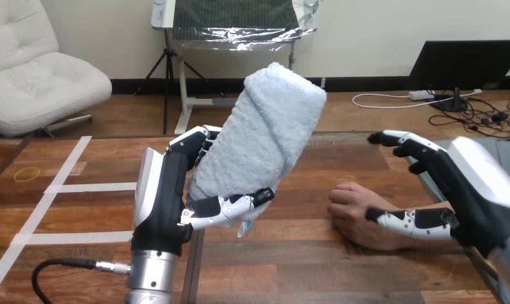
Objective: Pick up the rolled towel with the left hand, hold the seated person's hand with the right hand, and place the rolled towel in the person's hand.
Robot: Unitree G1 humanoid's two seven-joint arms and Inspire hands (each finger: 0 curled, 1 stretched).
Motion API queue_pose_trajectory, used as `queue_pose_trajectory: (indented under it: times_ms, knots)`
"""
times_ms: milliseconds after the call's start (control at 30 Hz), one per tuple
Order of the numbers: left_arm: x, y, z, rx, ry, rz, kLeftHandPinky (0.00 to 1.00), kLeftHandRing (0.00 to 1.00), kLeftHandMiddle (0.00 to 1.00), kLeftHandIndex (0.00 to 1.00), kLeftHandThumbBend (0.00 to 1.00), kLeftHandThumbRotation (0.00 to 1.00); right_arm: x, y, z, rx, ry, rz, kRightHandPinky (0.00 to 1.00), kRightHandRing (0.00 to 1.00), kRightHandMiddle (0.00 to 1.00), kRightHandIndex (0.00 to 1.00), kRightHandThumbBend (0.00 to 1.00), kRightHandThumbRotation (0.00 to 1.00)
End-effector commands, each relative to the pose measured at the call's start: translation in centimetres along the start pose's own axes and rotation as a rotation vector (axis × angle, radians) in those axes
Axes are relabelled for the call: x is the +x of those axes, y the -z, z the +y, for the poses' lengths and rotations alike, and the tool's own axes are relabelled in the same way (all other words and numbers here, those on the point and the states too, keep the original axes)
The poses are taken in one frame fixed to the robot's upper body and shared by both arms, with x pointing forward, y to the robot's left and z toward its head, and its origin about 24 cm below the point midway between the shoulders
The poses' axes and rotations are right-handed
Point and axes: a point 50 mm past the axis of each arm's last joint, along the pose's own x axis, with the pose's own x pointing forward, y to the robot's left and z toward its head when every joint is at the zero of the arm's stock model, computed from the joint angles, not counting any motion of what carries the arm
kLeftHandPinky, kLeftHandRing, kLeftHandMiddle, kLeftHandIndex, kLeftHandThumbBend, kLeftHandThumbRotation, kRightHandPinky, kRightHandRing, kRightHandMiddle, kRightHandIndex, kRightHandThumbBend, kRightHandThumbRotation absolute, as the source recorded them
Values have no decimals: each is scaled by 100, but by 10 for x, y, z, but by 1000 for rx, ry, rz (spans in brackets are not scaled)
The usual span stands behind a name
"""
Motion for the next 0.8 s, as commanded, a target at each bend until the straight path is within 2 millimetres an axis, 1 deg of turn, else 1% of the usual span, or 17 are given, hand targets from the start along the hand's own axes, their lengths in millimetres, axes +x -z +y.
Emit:
queue_pose_trajectory:
  times_ms: [0,67,367,767]
  knots:
    - [18,-11,5,-4,-29,-89,36,38,44,53,52,0,12,-11,-21,-133,1,-48,74,85,87,84,75,0]
    - [18,-11,5,0,-29,-88,35,38,44,53,53,0,14,-9,-22,-152,-14,-38,75,86,87,84,78,0]
    - [19,-10,6,4,-23,-89,34,38,45,53,53,0,20,2,-27,-278,-104,51,77,87,87,84,83,0]
    - [21,-9,7,1,-16,-90,34,38,45,53,53,0,31,16,-30,-422,-203,176,81,90,88,85,86,0]
